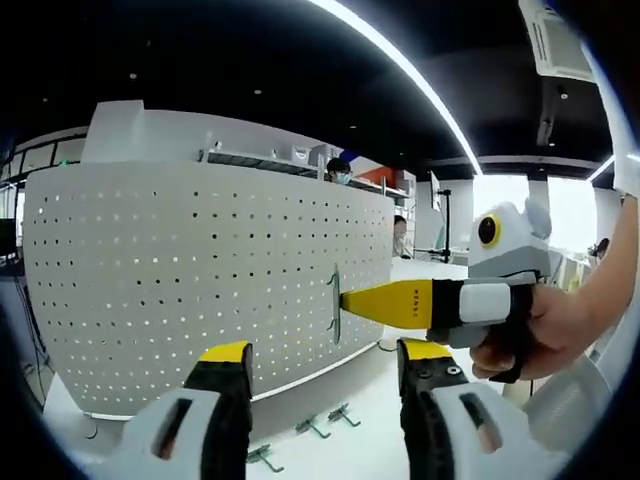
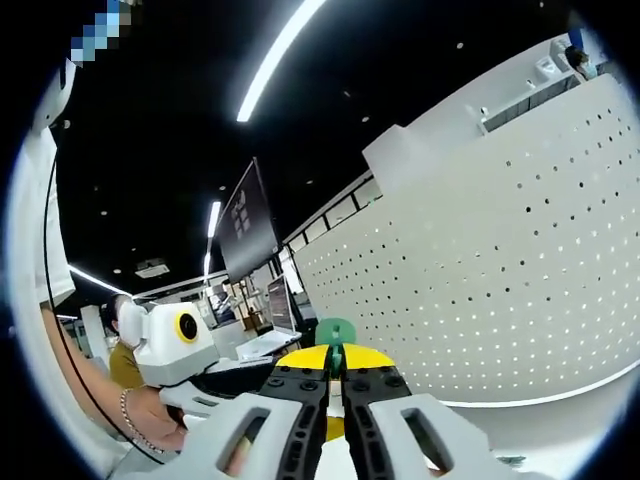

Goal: Insert the hook assembly into the mounting plate slot until the hook locks in place.

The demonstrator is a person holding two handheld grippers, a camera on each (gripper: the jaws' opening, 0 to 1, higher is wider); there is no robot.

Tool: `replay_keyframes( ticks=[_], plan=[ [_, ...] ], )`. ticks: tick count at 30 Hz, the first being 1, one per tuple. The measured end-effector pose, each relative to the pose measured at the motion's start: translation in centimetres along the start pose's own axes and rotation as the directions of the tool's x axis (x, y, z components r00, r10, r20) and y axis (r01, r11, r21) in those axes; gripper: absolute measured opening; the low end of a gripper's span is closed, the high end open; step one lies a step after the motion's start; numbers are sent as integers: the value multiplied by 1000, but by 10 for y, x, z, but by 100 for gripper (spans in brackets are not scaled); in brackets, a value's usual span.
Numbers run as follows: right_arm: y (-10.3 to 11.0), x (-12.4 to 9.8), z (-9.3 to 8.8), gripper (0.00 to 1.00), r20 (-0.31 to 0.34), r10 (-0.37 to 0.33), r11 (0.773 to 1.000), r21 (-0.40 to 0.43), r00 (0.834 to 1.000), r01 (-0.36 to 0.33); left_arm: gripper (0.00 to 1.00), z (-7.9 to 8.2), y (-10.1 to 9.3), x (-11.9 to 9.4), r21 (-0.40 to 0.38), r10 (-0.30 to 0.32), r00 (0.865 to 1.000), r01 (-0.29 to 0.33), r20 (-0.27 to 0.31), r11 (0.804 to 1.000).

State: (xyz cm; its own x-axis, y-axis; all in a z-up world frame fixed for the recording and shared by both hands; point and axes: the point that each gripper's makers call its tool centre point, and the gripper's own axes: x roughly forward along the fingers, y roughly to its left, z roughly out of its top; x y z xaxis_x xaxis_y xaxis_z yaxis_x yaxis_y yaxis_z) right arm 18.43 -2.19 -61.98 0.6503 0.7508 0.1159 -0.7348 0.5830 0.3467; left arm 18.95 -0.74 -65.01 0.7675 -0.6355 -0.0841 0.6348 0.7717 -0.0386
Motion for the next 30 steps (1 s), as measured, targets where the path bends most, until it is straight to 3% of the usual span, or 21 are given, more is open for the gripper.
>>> replay_keyframes(
  ticks=[7,11,15,17,19,30],
  plan=[
    [1,1,0,0,-3,-3,1000,-6,1000,3,74,-5,0,-1,15,-4,1000,4,-14,1000],
    [-7,2,9,0,-5,-56,993,-104,998,55,74,-8,1,-3,13,2,1000,-2,-17,1000],
    [-24,4,24,0,7,-146,966,-215,989,144,74,-11,2,-4,6,4,1000,-4,-20,1000],
    [-28,7,31,0,22,-158,964,-214,987,159,74,-11,3,-4,4,5,1000,-5,-20,1000],
    [-37,7,38,0,29,-198,947,-252,980,199,74,-12,4,-5,3,7,1000,-7,-20,1000],
    [-57,22,68,0,79,-267,898,-341,961,277,74,-14,9,-10,-7,23,1000,-23,-17,1000]
  ],
)
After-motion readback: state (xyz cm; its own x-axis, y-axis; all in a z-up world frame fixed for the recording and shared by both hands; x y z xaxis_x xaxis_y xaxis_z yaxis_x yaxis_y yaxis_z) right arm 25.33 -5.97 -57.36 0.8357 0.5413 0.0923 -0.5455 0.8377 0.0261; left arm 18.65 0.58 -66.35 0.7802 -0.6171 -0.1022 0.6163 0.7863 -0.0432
